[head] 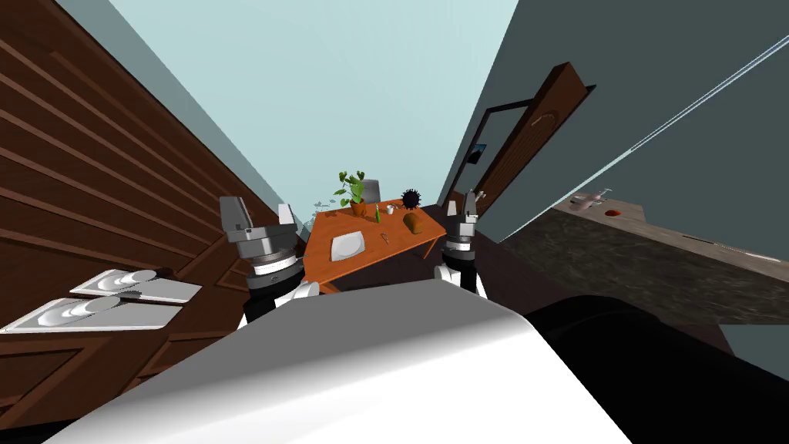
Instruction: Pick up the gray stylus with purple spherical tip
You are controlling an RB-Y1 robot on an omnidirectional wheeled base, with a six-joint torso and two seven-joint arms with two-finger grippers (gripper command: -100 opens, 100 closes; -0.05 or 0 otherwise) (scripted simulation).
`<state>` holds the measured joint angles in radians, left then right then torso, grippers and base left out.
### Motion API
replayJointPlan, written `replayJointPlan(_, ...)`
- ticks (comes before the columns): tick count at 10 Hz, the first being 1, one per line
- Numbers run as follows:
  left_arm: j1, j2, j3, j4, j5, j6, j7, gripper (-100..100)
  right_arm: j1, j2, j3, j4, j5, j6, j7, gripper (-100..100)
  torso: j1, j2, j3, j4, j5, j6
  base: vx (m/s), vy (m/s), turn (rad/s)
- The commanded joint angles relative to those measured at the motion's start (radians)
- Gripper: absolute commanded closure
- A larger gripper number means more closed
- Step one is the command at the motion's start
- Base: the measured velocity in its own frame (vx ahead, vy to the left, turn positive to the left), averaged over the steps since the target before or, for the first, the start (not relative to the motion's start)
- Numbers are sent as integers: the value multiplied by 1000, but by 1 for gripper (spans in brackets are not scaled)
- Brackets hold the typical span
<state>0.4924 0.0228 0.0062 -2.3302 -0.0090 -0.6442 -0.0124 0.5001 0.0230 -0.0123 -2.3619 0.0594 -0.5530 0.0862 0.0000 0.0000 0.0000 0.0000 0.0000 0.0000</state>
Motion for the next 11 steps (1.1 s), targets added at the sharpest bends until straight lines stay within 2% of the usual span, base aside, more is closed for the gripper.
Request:
replayJointPlan(1, 0, 0, 0, 0, 0, 0, 0, 0, 8, -37, 5, 7, -1, 4, -1, -100, 0, 0, 0, 0, 0, 0, -16, -2, 48)
replayJointPlan(5, 0, 0, 0, 0, 0, 0, 0, 0, 57, -148, 36, 56, -12, 26, -6, -100, -1, 4, 3, 1, 0, 0, -63, -8, 123)
replayJointPlan(10, 0, 0, 0, 0, 0, 0, 0, 0, 157, -283, 111, 192, -53, 78, -23, -100, -1, 7, 4, 2, 0, 0, -102, -4, 249)
replayJointPlan(11, 0, 0, 0, 0, 0, 0, 0, 0, 157, -283, 111, 196, -53, 78, -23, -100, -1, 7, 4, 2, 0, 0, -75, 4, 115)
